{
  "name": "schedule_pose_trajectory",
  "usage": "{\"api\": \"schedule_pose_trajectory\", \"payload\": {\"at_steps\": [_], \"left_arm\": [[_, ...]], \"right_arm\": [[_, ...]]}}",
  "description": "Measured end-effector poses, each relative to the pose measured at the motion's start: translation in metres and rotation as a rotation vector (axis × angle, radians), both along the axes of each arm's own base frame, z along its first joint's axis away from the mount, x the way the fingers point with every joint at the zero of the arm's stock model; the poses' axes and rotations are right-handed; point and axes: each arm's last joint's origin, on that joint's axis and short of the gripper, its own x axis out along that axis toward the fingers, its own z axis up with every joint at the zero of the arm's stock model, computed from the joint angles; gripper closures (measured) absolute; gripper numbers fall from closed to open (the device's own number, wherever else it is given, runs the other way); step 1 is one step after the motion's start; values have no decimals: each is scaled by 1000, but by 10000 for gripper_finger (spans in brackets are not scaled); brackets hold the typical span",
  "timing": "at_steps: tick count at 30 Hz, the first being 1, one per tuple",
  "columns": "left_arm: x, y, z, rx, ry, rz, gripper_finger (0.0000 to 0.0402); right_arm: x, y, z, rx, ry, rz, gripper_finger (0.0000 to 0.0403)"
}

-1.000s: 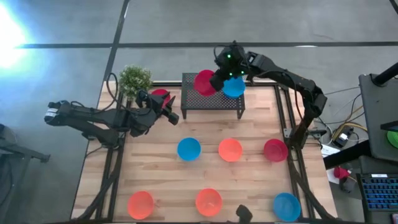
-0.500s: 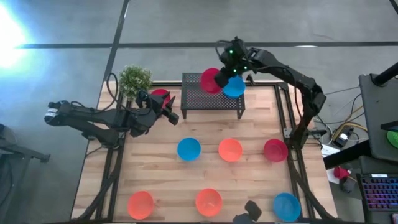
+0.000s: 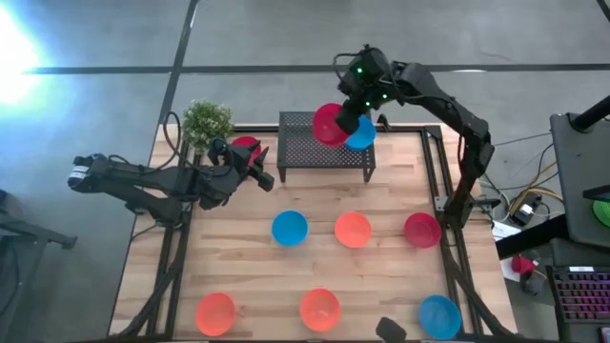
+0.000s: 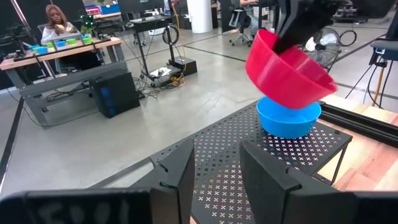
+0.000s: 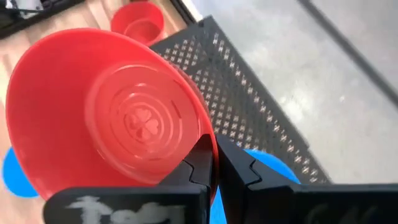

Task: Pick & Place Mini bowls
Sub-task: Put the bottom left red bowl on the shelf

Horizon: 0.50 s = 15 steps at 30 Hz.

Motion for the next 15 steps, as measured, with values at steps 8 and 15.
{"api": "schedule_pose_trajectory", "payload": {"at_steps": [8, 15], "left_arm": [[0, 0, 0, 0, 0, 0, 281], [0, 0, 0, 0, 0, 1, 281]], "right_arm": [[36, -22, -43, 15, 122, 65, 392], [62, -44, -69, 25, 185, 99, 393]]}}
